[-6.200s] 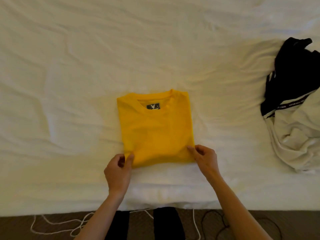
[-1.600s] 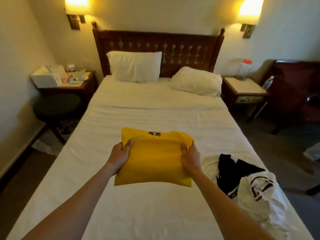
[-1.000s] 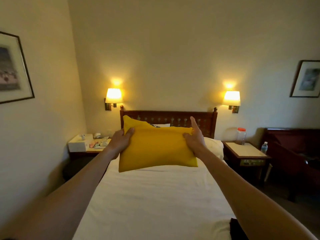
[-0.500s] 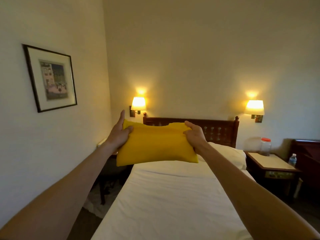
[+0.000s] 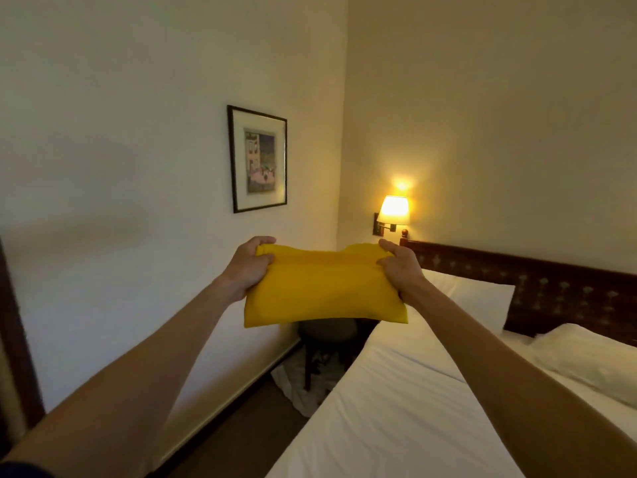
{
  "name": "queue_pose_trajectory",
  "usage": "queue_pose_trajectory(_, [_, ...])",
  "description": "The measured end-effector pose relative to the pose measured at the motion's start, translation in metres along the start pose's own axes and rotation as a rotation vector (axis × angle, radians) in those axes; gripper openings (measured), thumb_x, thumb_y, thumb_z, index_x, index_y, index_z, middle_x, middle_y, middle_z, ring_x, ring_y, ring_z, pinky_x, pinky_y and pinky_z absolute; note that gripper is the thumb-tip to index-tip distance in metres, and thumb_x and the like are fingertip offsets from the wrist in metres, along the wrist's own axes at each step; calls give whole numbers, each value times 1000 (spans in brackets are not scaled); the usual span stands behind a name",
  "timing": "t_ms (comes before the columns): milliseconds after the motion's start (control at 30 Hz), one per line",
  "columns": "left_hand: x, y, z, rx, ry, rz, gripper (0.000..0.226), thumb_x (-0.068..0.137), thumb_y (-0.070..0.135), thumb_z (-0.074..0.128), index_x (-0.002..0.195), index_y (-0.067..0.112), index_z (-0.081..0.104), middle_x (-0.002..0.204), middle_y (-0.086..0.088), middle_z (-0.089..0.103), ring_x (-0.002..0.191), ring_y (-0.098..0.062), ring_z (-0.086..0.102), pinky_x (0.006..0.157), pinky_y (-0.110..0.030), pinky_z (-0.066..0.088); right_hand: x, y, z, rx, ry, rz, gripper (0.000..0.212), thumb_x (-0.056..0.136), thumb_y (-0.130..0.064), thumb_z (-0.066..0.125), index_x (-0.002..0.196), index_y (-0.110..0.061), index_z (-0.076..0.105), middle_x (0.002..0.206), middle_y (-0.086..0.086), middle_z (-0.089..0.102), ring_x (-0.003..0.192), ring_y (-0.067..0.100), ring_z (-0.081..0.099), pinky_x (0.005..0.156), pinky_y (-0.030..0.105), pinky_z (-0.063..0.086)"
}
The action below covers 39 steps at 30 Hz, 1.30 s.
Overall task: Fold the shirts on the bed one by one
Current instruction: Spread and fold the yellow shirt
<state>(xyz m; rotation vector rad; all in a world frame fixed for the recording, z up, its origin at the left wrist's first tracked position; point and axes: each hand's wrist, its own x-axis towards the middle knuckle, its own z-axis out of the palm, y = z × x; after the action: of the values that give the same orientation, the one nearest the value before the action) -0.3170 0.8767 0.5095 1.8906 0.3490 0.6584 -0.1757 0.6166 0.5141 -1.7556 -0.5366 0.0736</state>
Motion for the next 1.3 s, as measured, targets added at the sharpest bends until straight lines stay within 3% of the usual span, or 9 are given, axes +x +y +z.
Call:
queue_pose_trajectory(100, [2, -17, -49, 40, 108, -57, 38, 102, 14, 50, 137, 27, 51, 134, -10, 47, 114, -34, 52, 98, -51, 49, 25, -9, 56, 12, -101, -41, 51, 103, -8, 43, 152, -23, 37, 150, 8, 37, 123, 29, 43, 95, 40, 39])
queue_pose_trajectory(267, [-20, -45, -140, 109, 307, -115, 38, 102, 9, 48, 135, 27, 53, 134, -10, 47, 114, -33, 51, 91, -45, 50, 49, -27, 166, 52, -285, -104, 53, 100, -1, 42, 150, -18, 40, 152, 10, 40, 130, 32, 44, 103, 41, 40])
queue_pose_trajectory(433, [-75, -74, -240, 217, 538, -199, 36, 103, 10, 48, 135, 26, 52, 135, -9, 47, 117, -33, 51, 99, -48, 48, 37, -47, 297, 115, -512, -152, 53, 99, 2, 40, 150, -14, 41, 149, 13, 42, 121, 28, 47, 97, 38, 42])
queue_pose_trajectory(567, [-137, -98, -315, 317, 675, -285, 34, 103, 13, 49, 133, 29, 52, 128, -6, 48, 107, -25, 53, 83, -37, 49, 5, -66, 407, 142, -704, -179, 53, 99, 2, 40, 150, -13, 41, 151, 14, 40, 133, 34, 43, 108, 47, 40])
queue_pose_trajectory(667, [-176, -120, -373, 343, 770, -354, 36, 102, 13, 51, 134, 29, 53, 130, -6, 49, 108, -25, 54, 90, -44, 51, -25, -79, 483, 178, -809, -205, 48, 102, -5, 42, 149, -16, 42, 151, 12, 41, 132, 34, 44, 110, 51, 39])
queue_pose_trajectory(800, [-205, -153, -451, 327, 857, -407, 33, 101, 15, 53, 127, 36, 55, 127, -5, 51, 107, -24, 56, 95, -50, 52, -55, -94, 581, 172, -890, -278, 47, 105, -11, 39, 151, -21, 39, 151, 10, 40, 131, 34, 43, 109, 51, 40])
queue_pose_trajectory(900, [-205, -183, -519, 316, 896, -404, 32, 101, 16, 53, 123, 38, 56, 128, -4, 51, 107, -22, 56, 92, -45, 52, -58, -111, 660, 165, -910, -324, 49, 104, -8, 38, 151, -21, 39, 152, 9, 39, 133, 34, 42, 110, 52, 39])
queue_pose_trajectory(1067, [-171, -220, -652, 310, 915, -391, 34, 102, 13, 51, 130, 31, 56, 129, -6, 52, 111, -28, 57, 98, -52, 51, -42, -163, 799, 162, -927, -330, 53, 99, -3, 40, 148, -23, 43, 148, 11, 42, 125, 30, 45, 103, 45, 41])
queue_pose_trajectory(1300, [-139, -265, -812, 350, 928, -388, 33, 102, 13, 51, 122, 37, 59, 118, 2, 54, 101, -24, 59, 87, -44, 55, -33, -219, 964, 175, -941, -338, 57, 96, -2, 39, 149, -26, 42, 151, 6, 40, 129, 27, 43, 102, 39, 40])
